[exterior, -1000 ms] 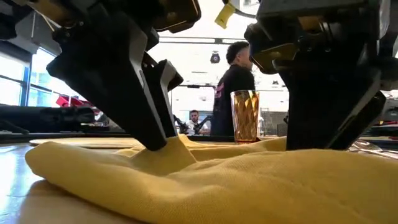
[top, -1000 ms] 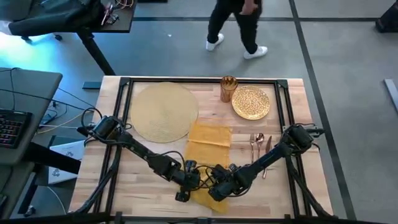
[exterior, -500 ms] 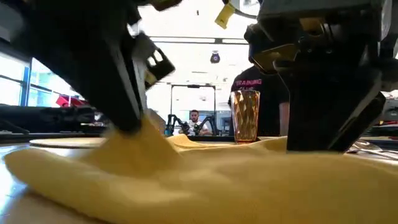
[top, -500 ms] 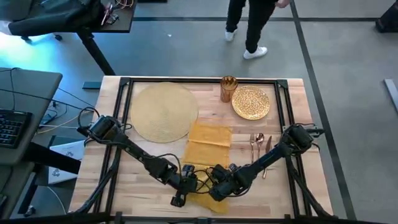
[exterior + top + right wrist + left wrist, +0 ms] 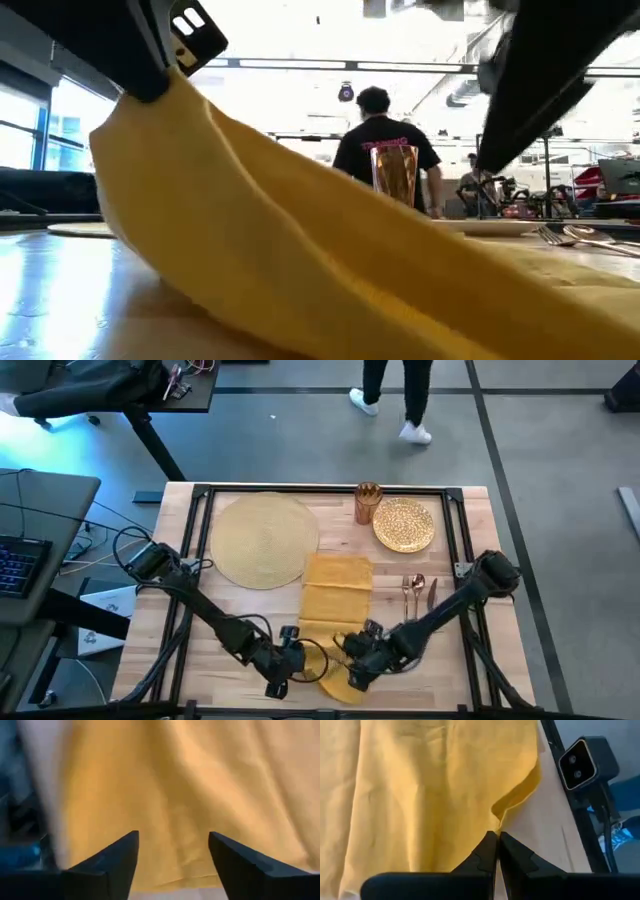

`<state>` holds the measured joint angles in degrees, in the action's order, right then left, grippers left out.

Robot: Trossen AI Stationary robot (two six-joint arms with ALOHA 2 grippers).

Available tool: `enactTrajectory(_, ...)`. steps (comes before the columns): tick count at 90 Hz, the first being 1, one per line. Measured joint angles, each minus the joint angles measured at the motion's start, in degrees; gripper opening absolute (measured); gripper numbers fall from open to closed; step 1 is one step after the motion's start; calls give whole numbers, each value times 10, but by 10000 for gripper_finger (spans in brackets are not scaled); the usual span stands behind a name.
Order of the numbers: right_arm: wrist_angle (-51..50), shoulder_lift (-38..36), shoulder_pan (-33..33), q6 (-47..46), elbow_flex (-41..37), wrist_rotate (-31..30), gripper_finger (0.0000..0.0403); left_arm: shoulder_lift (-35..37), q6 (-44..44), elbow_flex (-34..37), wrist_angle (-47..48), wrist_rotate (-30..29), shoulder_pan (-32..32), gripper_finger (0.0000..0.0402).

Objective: Set table place
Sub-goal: Fold the yellow table napkin

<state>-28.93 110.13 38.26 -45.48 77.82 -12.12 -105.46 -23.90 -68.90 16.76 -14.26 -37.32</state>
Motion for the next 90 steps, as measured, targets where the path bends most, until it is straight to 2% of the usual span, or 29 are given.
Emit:
enactTrajectory(12,76,23,54,103,0,17,239,0,0,0,-1,-2,0,0)
enactTrajectory(30,147,75,105,108,0,16,208,0,0,0,-2,-5,0,0)
enactTrajectory(54,155,92,103,113,1,-44,172,0,0,0,-2,-4,0,0)
enactTrajectory(71,160,106,94,147,1,-44,156,0,0,0,-2,-3,1,0)
enactTrajectory(78,172,120,90,148,1,-26,147,0,-1,0,-1,-2,1,0)
enactTrajectory(90,185,136,86,131,4,-11,115,0,0,0,0,-2,2,0)
